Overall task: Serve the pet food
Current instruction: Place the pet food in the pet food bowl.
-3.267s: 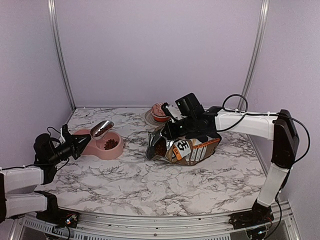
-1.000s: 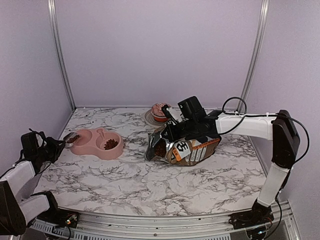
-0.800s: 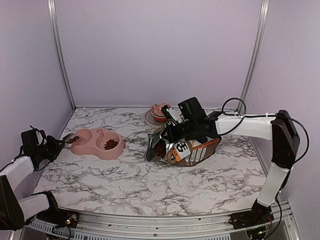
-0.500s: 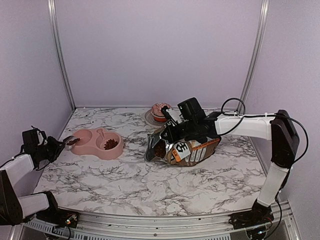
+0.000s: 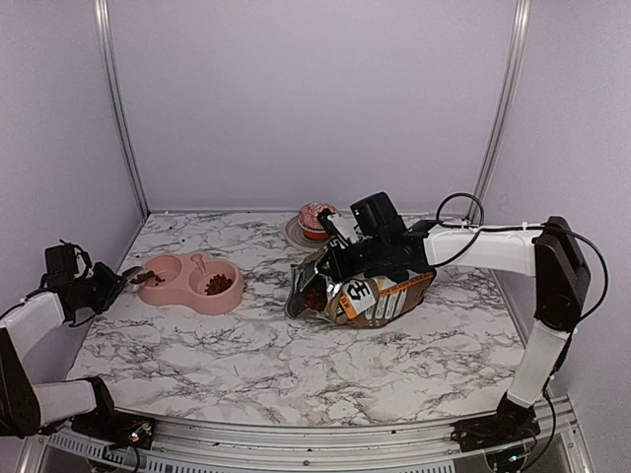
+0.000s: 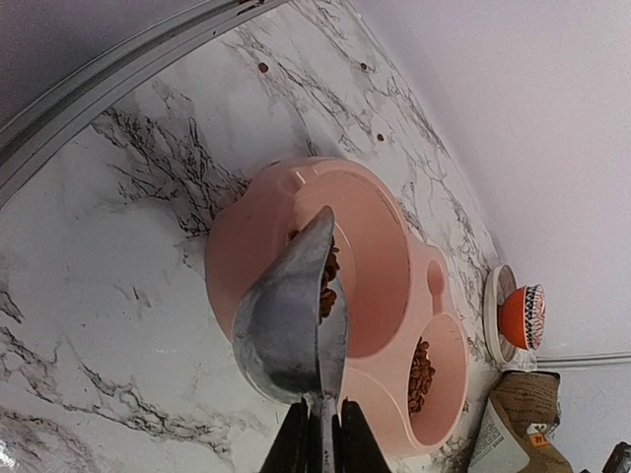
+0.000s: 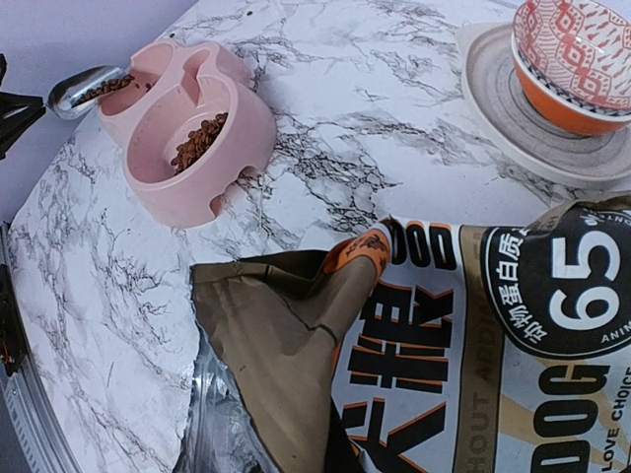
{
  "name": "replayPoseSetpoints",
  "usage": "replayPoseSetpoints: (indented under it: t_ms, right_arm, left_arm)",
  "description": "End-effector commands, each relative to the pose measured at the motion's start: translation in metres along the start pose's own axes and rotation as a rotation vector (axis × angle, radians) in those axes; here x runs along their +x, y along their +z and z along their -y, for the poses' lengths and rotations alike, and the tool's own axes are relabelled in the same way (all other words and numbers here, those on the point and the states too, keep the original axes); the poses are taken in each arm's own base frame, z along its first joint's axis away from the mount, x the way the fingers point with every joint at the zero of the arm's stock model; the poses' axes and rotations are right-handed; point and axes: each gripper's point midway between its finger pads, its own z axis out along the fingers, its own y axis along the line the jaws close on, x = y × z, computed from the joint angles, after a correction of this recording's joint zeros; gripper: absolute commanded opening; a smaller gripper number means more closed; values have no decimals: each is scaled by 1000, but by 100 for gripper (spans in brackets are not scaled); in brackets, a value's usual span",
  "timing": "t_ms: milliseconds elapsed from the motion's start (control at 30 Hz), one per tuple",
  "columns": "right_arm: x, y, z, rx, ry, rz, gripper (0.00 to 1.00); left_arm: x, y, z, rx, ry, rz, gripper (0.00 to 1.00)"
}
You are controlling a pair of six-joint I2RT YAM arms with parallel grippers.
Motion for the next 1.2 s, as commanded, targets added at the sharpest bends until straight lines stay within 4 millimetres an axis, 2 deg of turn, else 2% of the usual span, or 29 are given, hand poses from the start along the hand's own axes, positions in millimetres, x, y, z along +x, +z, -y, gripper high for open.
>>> replayPoseSetpoints:
  t_ms: [0, 400, 567, 600, 767, 933, 1167]
  right_arm:
    - [-11, -9, 18, 51, -8, 43, 0]
    - [-4, -9, 20, 54, -1, 40, 0]
    - [-1, -8, 21, 58, -1, 37, 0]
    - [0, -8, 22, 58, 0, 36, 0]
    - [3, -7, 22, 54, 7, 36, 0]
    - [4, -7, 22, 54, 5, 36, 0]
    - [5, -7, 22, 55, 6, 34, 0]
  left_arm:
    - [-4, 1, 4, -43, 44, -16, 0]
    - [-12, 2, 16, -154, 174, -42, 0]
    - [-6, 5, 17, -201, 224, -78, 0]
    - [-10, 4, 24, -199, 241, -72, 0]
    - [-2, 6, 31, -248, 322, -114, 0]
    - [-6, -3, 37, -325, 429, -93, 0]
    - [-2, -15, 54, -307, 546, -126, 0]
